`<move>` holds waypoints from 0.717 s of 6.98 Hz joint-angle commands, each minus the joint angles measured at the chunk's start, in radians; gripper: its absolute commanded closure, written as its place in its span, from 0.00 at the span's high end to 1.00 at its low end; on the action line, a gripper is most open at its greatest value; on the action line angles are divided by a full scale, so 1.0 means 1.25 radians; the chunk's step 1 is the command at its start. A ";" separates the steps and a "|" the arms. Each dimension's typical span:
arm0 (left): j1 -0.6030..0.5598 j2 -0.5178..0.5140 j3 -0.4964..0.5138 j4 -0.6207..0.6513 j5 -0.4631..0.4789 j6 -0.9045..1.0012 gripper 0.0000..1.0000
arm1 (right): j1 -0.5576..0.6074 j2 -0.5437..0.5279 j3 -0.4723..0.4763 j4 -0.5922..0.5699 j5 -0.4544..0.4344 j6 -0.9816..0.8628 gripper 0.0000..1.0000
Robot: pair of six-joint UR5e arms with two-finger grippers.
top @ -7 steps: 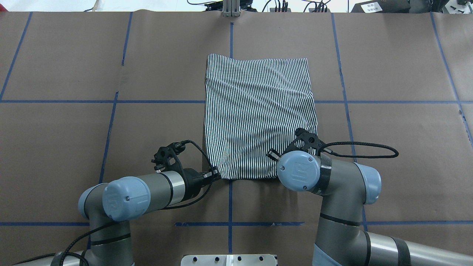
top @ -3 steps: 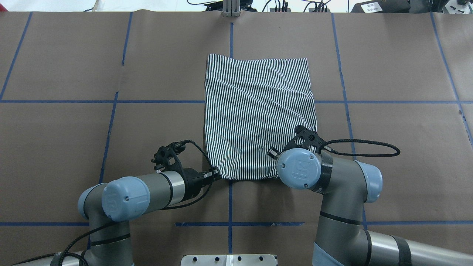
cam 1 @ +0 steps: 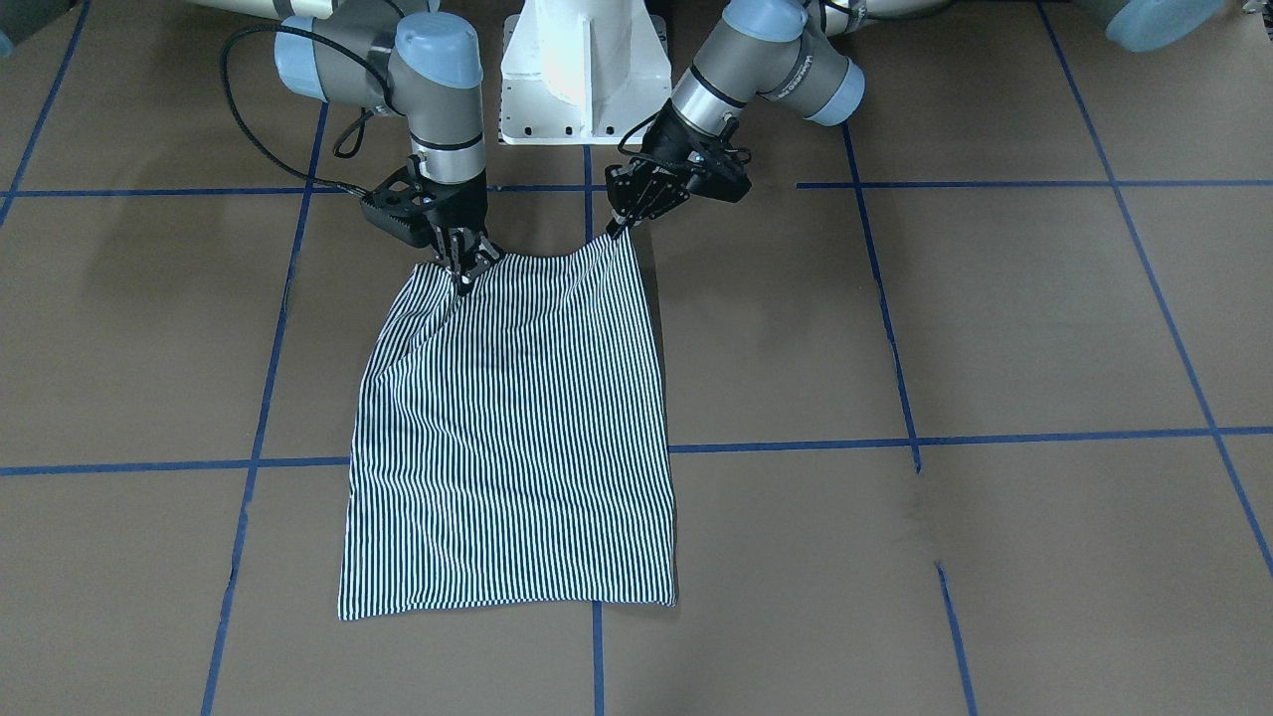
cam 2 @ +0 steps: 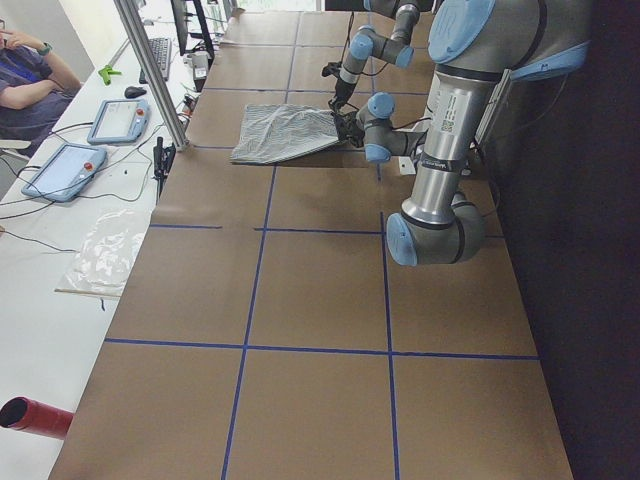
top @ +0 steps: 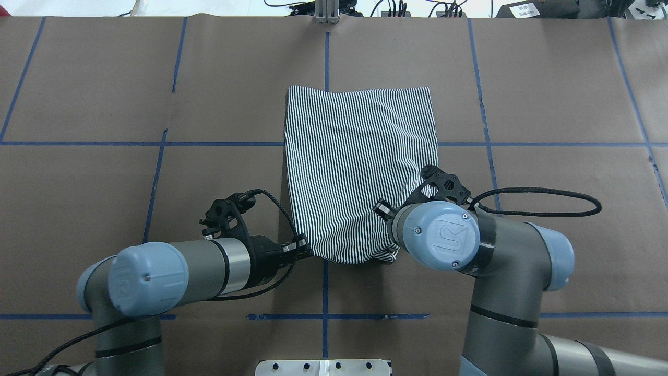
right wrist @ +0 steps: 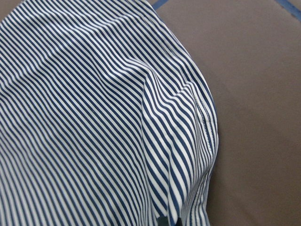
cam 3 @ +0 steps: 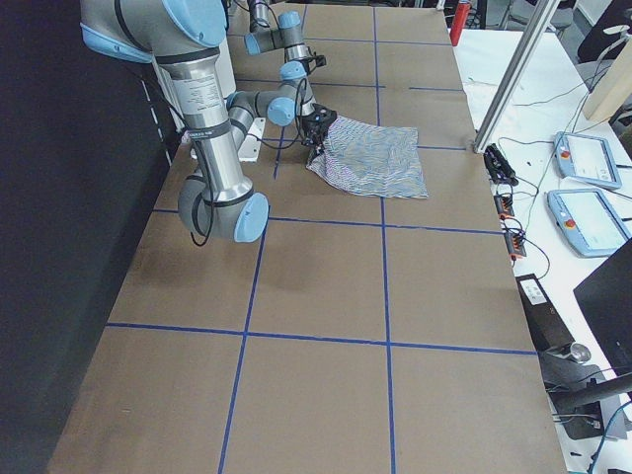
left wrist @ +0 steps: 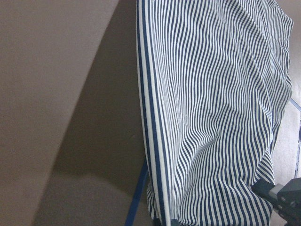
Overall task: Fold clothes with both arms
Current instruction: 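Lift the near edge with both grippers and fold it away from the robot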
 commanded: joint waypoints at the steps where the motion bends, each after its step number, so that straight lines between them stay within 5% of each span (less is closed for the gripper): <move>1: 0.000 0.004 -0.227 0.258 -0.030 -0.006 0.00 | -0.036 -0.001 0.188 -0.142 0.004 0.031 0.00; 2: 0.001 0.004 -0.282 0.329 -0.031 -0.006 0.00 | -0.057 0.000 0.235 -0.196 0.001 0.032 0.00; 5: -0.072 -0.046 -0.179 0.337 -0.038 0.077 0.00 | -0.044 0.059 0.121 -0.192 -0.018 0.008 0.00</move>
